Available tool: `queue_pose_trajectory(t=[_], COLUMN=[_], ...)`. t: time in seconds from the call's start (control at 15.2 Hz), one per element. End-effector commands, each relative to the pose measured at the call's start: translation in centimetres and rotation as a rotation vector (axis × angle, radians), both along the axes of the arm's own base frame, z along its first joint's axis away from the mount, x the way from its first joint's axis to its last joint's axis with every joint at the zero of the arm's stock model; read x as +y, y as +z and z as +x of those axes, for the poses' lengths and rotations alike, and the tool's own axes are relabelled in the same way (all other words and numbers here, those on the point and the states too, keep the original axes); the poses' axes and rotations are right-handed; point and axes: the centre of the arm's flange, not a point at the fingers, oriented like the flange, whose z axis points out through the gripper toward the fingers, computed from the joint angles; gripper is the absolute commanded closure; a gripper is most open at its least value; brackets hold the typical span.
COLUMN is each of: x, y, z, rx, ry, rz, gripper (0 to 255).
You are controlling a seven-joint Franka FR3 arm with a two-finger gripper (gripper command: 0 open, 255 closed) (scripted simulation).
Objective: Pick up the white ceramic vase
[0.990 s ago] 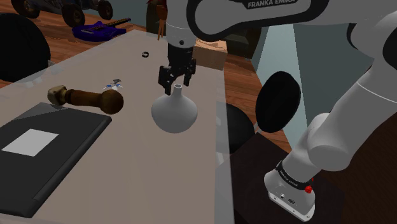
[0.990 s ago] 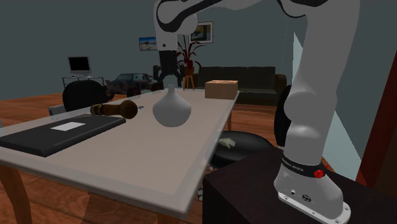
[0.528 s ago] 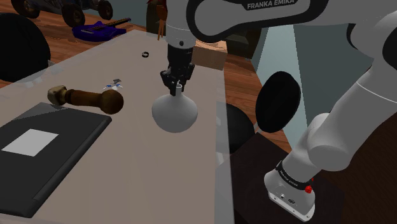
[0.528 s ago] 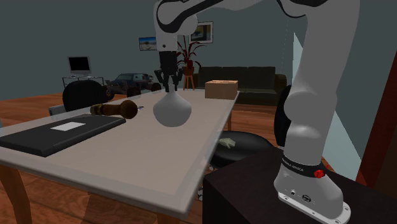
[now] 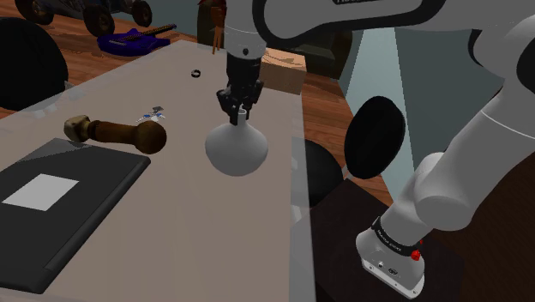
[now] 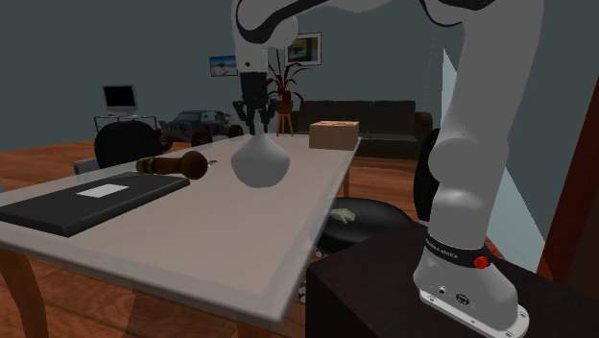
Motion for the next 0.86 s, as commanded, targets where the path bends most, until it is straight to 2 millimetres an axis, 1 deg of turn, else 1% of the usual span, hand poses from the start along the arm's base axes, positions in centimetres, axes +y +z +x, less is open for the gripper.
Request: queue_pose_trajectory(t=[0.0, 0.66, 0.79], x=[0.1, 0.1, 0.1], y=[1.2, 6.5, 6.5], z=[0.0, 0.0, 0.0], rx=[-0.001, -0.001, -0.001], ry=[0.000, 0.000, 0.000], rz=[0.000, 0.000, 0.000], gripper=[255, 255, 255])
